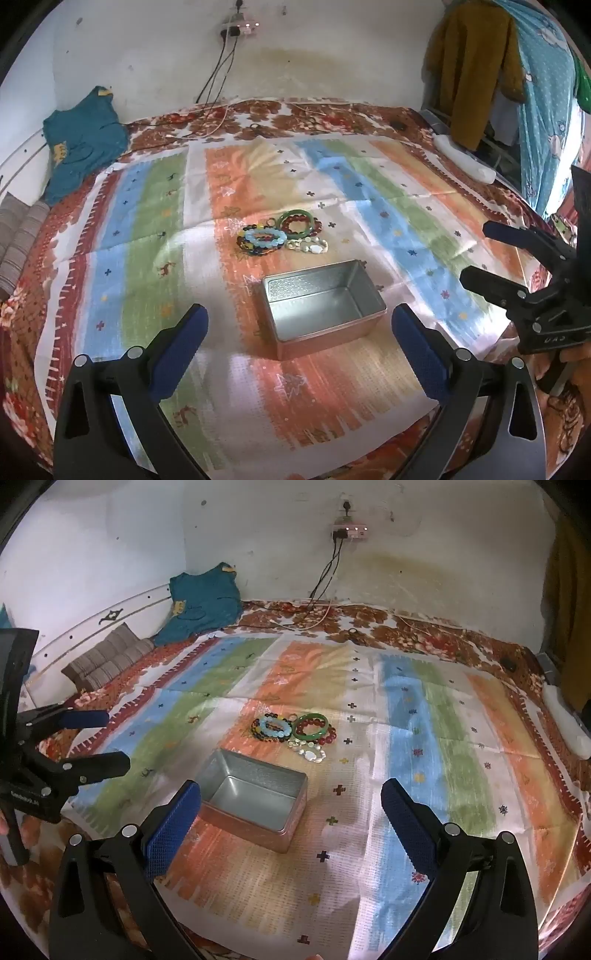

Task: Organize jewelry
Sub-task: 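Move both tools toward the pile of bracelets beside the silver tin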

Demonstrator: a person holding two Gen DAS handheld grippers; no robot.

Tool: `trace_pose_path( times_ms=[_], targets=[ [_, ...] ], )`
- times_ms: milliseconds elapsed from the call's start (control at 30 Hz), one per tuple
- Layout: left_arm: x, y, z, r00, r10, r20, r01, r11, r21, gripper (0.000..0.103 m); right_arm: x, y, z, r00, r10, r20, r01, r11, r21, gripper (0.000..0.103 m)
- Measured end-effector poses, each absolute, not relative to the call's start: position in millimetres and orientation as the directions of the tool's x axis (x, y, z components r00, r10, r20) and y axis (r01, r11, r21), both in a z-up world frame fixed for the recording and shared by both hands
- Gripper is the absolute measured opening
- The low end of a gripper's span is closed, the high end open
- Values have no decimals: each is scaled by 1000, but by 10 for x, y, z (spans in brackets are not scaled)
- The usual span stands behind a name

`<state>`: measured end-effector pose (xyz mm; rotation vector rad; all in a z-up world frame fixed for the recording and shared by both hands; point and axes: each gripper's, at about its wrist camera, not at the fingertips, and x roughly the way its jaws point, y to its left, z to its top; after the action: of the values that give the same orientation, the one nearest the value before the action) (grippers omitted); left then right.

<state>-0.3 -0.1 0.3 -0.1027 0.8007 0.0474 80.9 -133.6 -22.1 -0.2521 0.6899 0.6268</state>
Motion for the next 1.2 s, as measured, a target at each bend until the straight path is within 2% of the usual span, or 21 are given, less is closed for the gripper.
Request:
trace_pose_path(
  times_ms=[800,1200],
  targets=[
    [-11,63,33,704,22,-710,-115,990,-82,98,864,-1370,-212,617,434,-656,-574,819,1,99],
    [0,100,22,689,73,-721,-155,987,-48,98,906,-1376,-240,620,409,-669,-550,835,0,99]
  ],
)
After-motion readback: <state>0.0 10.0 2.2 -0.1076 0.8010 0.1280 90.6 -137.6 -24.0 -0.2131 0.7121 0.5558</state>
